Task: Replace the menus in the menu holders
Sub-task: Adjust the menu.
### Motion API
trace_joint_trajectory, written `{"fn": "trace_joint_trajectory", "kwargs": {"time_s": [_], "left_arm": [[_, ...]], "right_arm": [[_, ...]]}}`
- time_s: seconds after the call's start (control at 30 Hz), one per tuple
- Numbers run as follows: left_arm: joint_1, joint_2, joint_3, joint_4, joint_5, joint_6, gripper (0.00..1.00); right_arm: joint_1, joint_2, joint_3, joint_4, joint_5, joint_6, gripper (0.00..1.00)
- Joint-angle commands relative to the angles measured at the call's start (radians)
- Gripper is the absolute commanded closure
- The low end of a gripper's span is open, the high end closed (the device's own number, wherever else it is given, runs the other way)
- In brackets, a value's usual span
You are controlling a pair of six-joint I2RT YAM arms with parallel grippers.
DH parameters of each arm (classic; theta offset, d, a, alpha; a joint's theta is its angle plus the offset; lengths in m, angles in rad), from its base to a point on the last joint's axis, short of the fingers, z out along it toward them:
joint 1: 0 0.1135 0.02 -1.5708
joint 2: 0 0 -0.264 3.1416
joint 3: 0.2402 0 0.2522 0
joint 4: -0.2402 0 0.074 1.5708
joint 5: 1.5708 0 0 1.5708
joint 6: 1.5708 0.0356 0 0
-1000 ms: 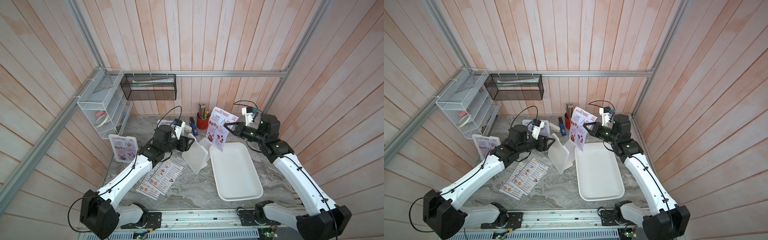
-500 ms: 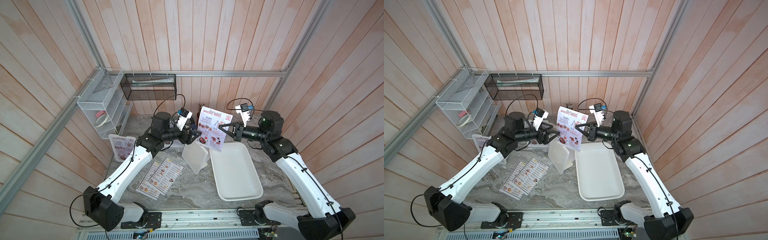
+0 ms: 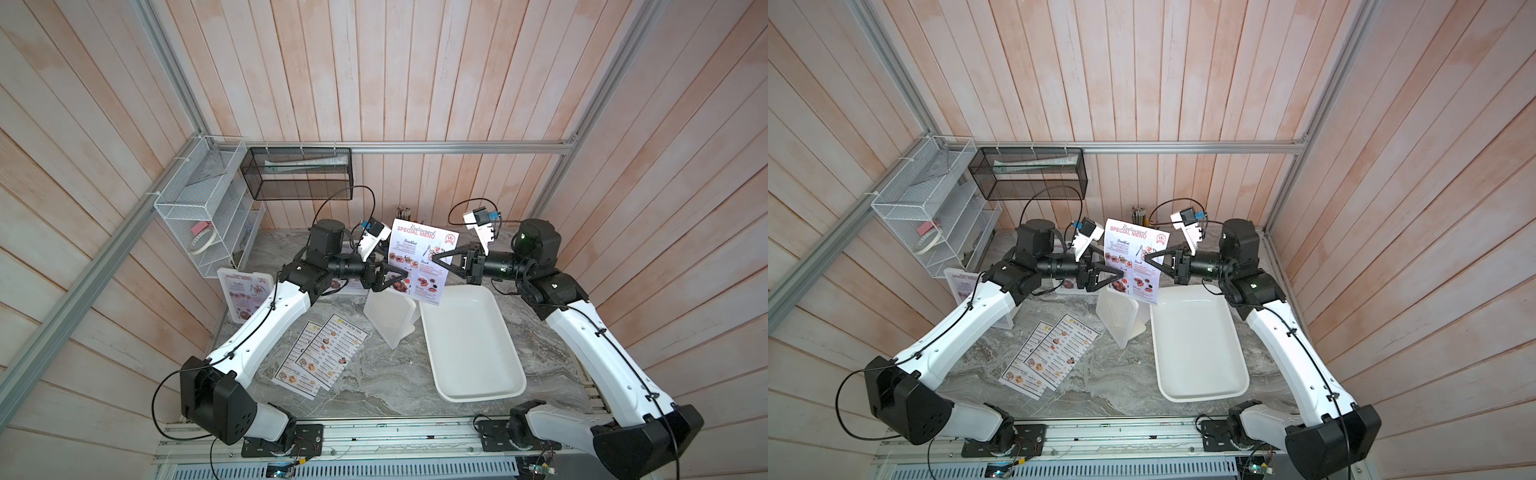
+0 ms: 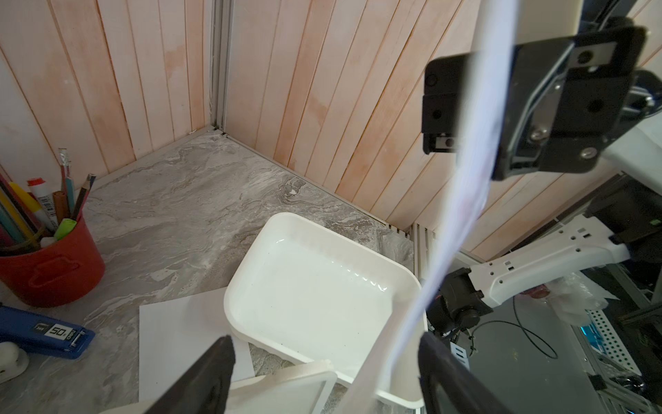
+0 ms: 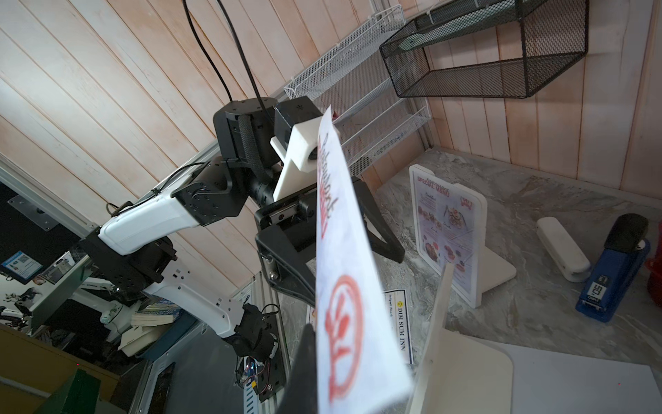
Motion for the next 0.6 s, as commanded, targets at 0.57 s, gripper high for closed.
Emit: {"fn": "trace_joint_trajectory", "kwargs": {"time_s": [0.57], "left_arm": [[0.019, -0.030, -0.024, 0.096, 0.126, -0.041, 0.55]], "right_arm": [[-0.051, 0.062, 0.038, -0.023, -0.033, -0.097, 1.00]]}}
